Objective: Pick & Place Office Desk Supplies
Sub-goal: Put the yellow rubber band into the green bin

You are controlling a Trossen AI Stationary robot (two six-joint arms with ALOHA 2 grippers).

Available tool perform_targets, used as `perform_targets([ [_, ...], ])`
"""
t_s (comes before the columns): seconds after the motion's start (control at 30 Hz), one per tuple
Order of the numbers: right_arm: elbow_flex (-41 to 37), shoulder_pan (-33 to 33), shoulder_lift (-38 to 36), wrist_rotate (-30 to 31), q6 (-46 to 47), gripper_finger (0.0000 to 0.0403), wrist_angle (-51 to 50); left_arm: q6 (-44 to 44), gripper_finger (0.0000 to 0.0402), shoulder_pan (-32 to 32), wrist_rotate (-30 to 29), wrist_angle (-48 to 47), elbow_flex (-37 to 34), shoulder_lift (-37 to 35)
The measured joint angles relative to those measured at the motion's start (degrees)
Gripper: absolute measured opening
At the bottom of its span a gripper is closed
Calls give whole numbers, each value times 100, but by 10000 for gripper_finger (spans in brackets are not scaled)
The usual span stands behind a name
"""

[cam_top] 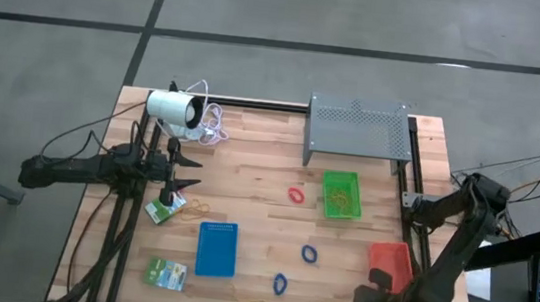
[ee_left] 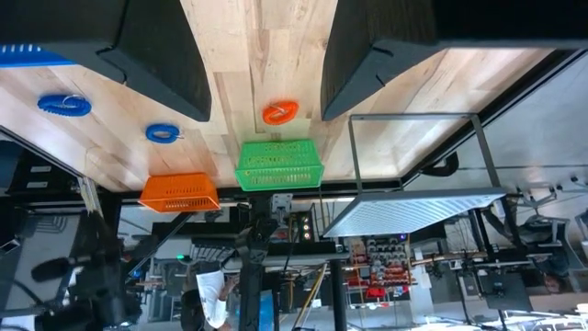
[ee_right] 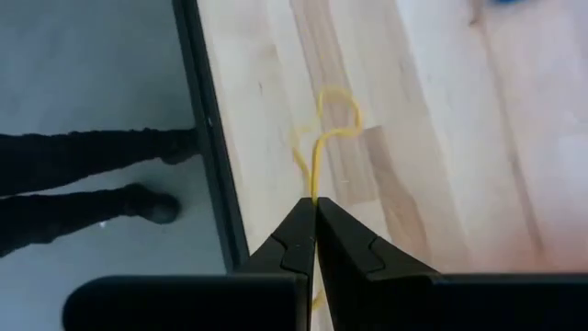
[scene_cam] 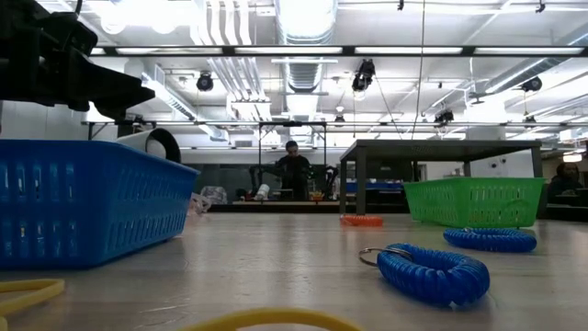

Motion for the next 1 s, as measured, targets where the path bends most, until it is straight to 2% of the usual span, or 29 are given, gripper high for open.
perform_targets([
  [0.23,4,-164,-737,42,22,8,-548,-1,212,0,0,0,1,0],
  [0.53,7,-745,-1457,343,0,8,-1433,-1,212,-1,2,0,0,0],
  [0.83,7,-1639,-2083,502,-17,8,-2323,-2,212,-2,0,0,0,0],
  [1.0,7,-2297,-2337,733,-435,8,-2488,-2,212,0,2,-2,0,2],
])
